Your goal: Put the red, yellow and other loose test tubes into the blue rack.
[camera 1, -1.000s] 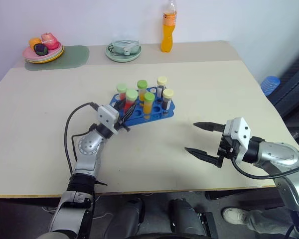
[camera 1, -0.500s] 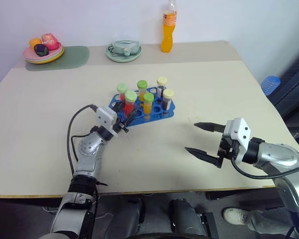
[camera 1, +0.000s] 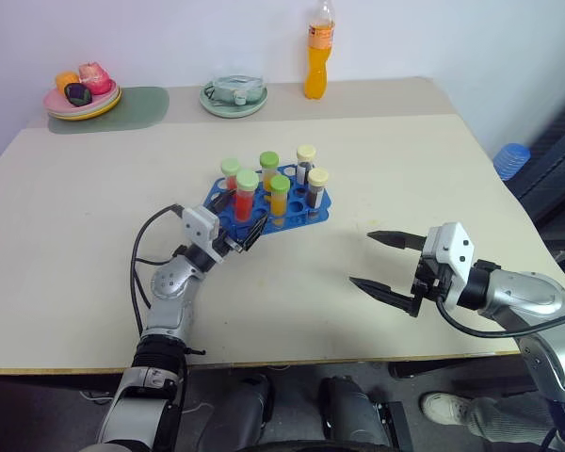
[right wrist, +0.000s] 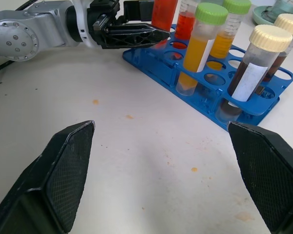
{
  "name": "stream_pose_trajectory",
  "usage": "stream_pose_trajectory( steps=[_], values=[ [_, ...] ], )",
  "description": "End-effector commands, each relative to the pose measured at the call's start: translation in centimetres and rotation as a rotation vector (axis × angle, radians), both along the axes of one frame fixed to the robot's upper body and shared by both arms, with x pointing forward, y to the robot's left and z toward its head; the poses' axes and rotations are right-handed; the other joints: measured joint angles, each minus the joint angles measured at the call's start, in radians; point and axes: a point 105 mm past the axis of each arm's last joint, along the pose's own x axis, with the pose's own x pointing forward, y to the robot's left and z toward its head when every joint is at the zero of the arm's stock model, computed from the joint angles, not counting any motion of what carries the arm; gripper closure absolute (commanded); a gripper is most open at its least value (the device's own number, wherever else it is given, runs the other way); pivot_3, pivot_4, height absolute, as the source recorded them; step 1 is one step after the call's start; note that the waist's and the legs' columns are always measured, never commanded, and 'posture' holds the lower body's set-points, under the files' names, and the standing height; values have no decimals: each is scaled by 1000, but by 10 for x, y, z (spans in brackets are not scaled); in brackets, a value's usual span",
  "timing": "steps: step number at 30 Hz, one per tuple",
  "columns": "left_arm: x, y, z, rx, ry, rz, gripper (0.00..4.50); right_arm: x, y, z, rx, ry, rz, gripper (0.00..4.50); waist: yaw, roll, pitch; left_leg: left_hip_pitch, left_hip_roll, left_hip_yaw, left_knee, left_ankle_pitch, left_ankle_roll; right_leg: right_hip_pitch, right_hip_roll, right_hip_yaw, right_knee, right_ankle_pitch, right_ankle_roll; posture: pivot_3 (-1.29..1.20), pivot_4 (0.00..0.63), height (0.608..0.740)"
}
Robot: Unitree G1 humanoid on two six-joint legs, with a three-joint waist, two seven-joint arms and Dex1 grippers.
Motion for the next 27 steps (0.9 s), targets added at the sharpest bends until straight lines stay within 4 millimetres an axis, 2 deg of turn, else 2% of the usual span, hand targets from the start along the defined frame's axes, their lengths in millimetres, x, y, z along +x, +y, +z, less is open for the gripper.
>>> stream_pose_trajectory(
  steps=[1,6,9,12,14,15,16,27],
  values=[
    [4,-3,19,-11,-48,19,61,-2,3,11,14,-43,20,0,0,0,0,0,0,0,0,0,0,0,0,0,0,0,0,0,150,740],
    [5,-5,20,-24,-43,17,61,-3,3,10,14,-40,21,0,0,0,0,0,0,0,0,0,0,0,0,0,0,0,0,0,150,740],
    [5,-4,21,-28,-44,20,822,-3,3,10,13,-38,19,0,0,0,0,0,0,0,0,0,0,0,0,0,0,0,0,0,150,740],
    [6,-4,20,-8,-49,27,2313,-4,3,9,12,-36,16,0,0,0,0,0,0,0,0,0,0,0,0,0,0,0,0,0,150,740],
    [6,-5,20,-11,-45,20,2313,-5,3,9,12,-35,14,0,0,0,0,0,0,0,0,0,0,0,0,0,0,0,0,0,150,740],
    [6,-5,20,-9,-48,25,2676,-5,2,9,13,-35,13,0,0,0,0,0,0,0,0,0,0,0,0,0,0,0,0,0,150,740],
    [7,-5,20,-4,-52,30,2852,-5,2,8,13,-35,13,0,0,0,0,0,0,0,0,0,0,0,0,0,0,0,0,0,150,740],
    [8,-4,19,-10,-55,54,2852,-6,2,7,12,-32,12,0,1,0,0,0,0,0,0,0,0,0,0,0,0,0,0,0,150,740]
  ],
)
